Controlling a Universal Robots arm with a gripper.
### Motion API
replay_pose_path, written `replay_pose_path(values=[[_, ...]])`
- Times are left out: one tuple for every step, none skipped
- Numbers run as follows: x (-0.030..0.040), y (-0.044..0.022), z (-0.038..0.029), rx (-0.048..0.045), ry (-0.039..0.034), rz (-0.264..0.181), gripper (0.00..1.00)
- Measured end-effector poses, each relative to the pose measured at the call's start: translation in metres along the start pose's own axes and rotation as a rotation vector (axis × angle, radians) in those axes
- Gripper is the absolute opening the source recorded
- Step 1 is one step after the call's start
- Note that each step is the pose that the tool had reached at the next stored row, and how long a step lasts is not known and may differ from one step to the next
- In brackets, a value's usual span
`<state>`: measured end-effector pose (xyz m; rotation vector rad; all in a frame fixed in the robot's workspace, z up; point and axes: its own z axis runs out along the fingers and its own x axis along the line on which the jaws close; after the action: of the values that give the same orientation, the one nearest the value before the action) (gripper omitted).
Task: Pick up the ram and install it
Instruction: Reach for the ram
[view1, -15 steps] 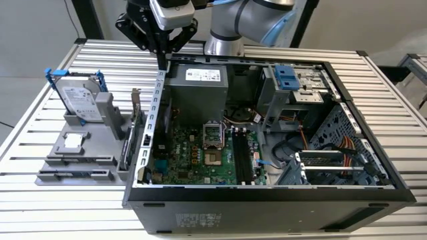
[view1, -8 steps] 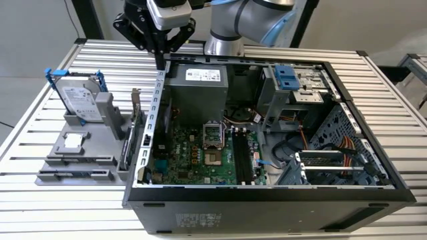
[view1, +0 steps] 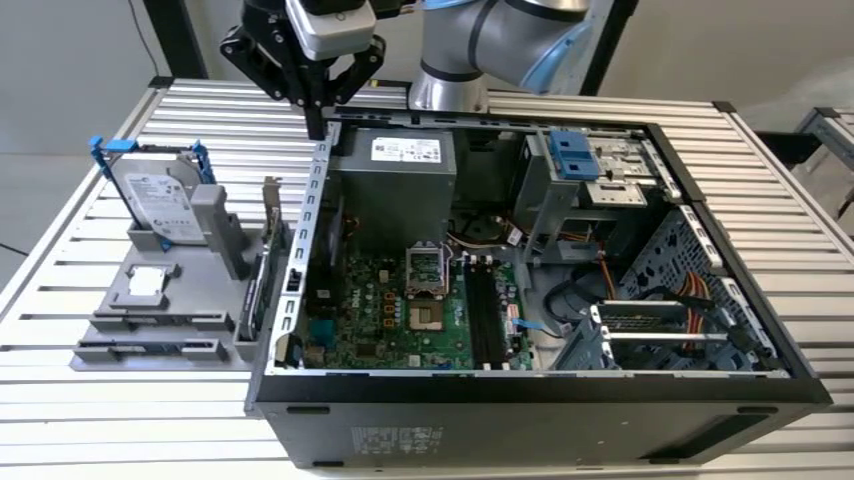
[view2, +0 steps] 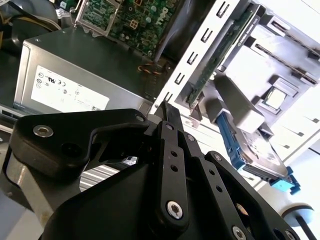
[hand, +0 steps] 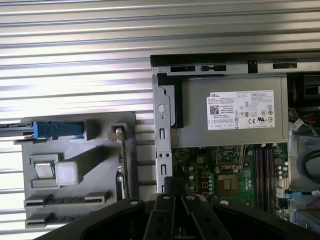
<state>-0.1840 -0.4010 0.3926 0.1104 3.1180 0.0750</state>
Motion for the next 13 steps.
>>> replay_pose_path(values=[[0.0006, 0.0, 0.0, 0.0, 0.0, 0.0, 0.0], [0.0011, -0.0001, 0.0, 0.0, 0.0, 0.0, 0.0], [0.0016, -0.0001, 0.0, 0.0, 0.0, 0.0, 0.0], [0.0023, -0.0002, -0.0001, 0.0, 0.0, 0.0, 0.0], [0.003, -0.0002, -0.0001, 0.0001, 0.0001, 0.0, 0.0], [0.0038, -0.0003, -0.0001, 0.0001, 0.0001, 0.0, 0.0], [0.0046, -0.0003, -0.0001, 0.0001, 0.0, 0.0, 0.0], [0.0054, -0.0004, -0.0002, 0.0, 0.0001, 0.0, 0.0], [0.0061, -0.0004, -0.0002, 0.0001, 0.0001, 0.0, 0.0], [0.0069, -0.0005, -0.0002, 0.0, 0.0, 0.0, 0.0], [0.0076, -0.0005, -0.0002, 0.0, 0.0001, 0.0, 0.0], [0.0084, -0.0006, -0.0002, 0.0, 0.0001, 0.0, 0.0], [0.0091, -0.0006, -0.0002, 0.0001, 0.0, 0.0, 0.0]])
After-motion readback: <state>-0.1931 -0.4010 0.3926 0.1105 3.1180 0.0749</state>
